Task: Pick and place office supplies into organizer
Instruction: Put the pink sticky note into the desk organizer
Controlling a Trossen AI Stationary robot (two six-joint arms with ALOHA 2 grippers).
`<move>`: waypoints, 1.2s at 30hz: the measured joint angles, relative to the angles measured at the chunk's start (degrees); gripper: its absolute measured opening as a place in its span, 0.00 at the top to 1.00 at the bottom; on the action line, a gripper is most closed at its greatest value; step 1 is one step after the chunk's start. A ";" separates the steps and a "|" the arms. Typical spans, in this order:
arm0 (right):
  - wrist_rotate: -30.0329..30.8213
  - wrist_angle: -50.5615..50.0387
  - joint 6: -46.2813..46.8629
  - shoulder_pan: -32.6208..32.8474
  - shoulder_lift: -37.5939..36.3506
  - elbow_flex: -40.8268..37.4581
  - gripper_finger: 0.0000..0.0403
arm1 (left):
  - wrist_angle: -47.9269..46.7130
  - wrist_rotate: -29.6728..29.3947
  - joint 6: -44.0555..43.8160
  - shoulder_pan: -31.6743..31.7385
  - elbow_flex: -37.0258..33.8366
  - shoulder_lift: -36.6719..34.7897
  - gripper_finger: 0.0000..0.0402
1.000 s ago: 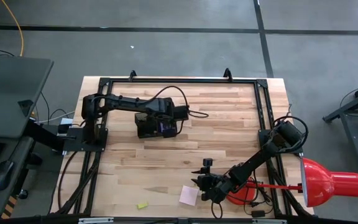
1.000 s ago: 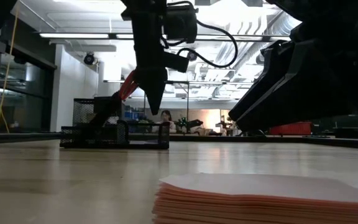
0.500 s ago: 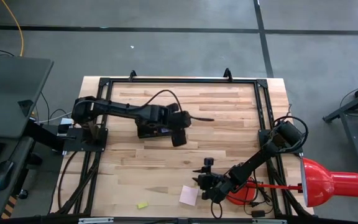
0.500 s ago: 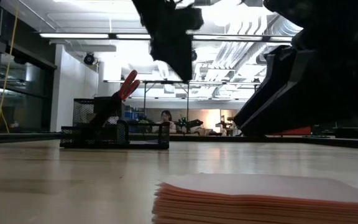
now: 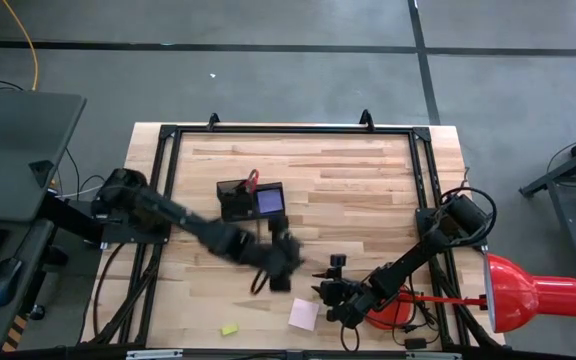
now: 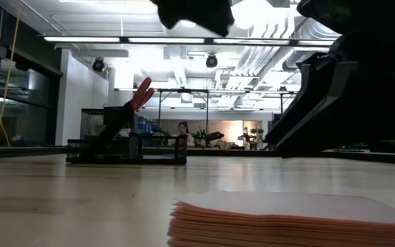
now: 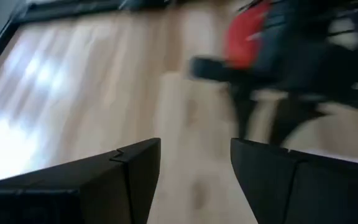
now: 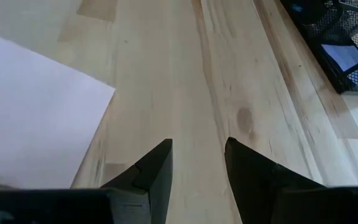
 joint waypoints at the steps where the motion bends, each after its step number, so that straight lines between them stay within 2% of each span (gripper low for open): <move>1: 0.06 -0.28 -0.16 0.20 0.00 0.00 0.66 | 2.75 -1.39 -0.01 -1.73 -1.81 -0.25 0.54; 4: 1.18 -0.12 -2.70 0.74 0.04 0.00 0.66 | 9.19 -6.49 -1.75 -6.56 -7.57 -2.54 0.55; 6: 1.46 0.62 -5.97 1.13 0.04 -0.02 0.66 | 14.57 -8.17 -2.71 -9.26 -11.30 -4.26 0.55; 10: 0.92 2.06 -10.85 1.87 0.04 0.00 0.66 | 19.01 -10.58 -5.26 -14.71 -16.48 -5.57 0.55; 16: -6.94 3.93 -11.04 1.45 0.04 0.14 0.66 | 20.25 -18.25 -10.74 -22.20 -20.72 -5.70 0.55; 19: -8.13 4.62 -10.58 1.19 0.04 0.11 0.66 | 23.12 -22.90 -14.24 -24.65 -23.35 -5.76 0.55; 25: -9.23 5.02 -12.76 1.92 0.04 0.97 0.66 | 23.46 -23.92 -14.70 -26.36 -25.34 -5.68 0.55; 27: -12.24 5.68 -13.50 2.35 0.04 2.19 0.66 | 23.25 -24.07 -14.56 -26.11 -25.36 -5.70 0.55; 30: -21.20 8.32 -13.58 3.01 0.02 4.24 0.66 | 23.26 -24.25 -14.26 -25.36 -25.36 -5.69 0.55; 36: -22.67 5.30 -10.61 5.67 0.11 4.79 0.66 | 23.00 -23.70 -14.54 -25.09 -25.35 -5.68 0.55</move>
